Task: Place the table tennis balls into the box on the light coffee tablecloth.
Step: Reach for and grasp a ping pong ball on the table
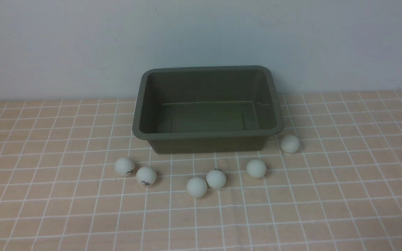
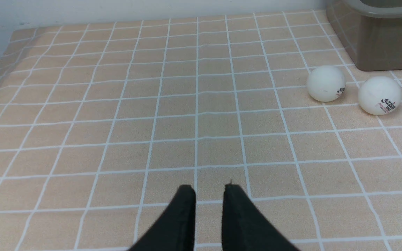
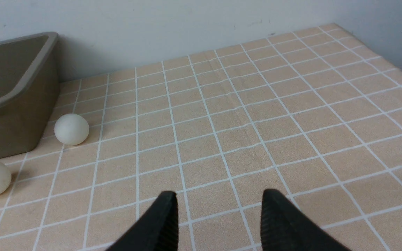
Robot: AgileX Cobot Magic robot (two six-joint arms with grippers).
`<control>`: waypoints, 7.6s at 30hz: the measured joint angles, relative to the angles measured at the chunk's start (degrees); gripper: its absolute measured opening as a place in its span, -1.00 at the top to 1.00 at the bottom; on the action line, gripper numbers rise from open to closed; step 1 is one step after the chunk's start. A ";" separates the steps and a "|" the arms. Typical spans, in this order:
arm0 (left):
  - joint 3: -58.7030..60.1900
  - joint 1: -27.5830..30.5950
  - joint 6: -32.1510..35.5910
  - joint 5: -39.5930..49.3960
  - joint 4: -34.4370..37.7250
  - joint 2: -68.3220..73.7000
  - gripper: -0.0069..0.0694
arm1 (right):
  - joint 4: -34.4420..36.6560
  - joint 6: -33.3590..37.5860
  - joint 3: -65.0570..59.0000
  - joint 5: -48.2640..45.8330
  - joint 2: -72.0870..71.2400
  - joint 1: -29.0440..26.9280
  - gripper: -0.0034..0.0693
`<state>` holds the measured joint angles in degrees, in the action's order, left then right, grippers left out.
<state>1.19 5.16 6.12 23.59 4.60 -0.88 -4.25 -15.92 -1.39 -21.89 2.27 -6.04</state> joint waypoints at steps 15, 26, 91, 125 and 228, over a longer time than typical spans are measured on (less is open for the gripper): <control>0.00 0.00 0.00 0.00 0.00 0.00 0.64 | 0.00 0.66 0.00 0.00 0.00 0.00 0.07; 0.00 0.00 0.00 0.00 0.00 0.00 0.64 | 0.00 0.66 0.00 0.00 0.00 0.00 0.07; 0.00 0.00 0.00 0.00 0.00 0.00 0.64 | 4.25 0.34 31.39 -30.46 0.11 0.00 0.07; 0.45 0.00 -5.67 -7.63 31.33 0.00 0.64 | 4.59 0.39 31.39 -31.69 0.11 0.00 0.07; -39.13 0.00 34.10 15.03 23.99 51.23 0.14 | 21.22 54.63 86.08 -25.60 112.68 16.18 -0.44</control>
<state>-37.93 5.16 40.22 38.62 28.60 50.34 16.96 38.70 84.68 -47.49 114.96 10.14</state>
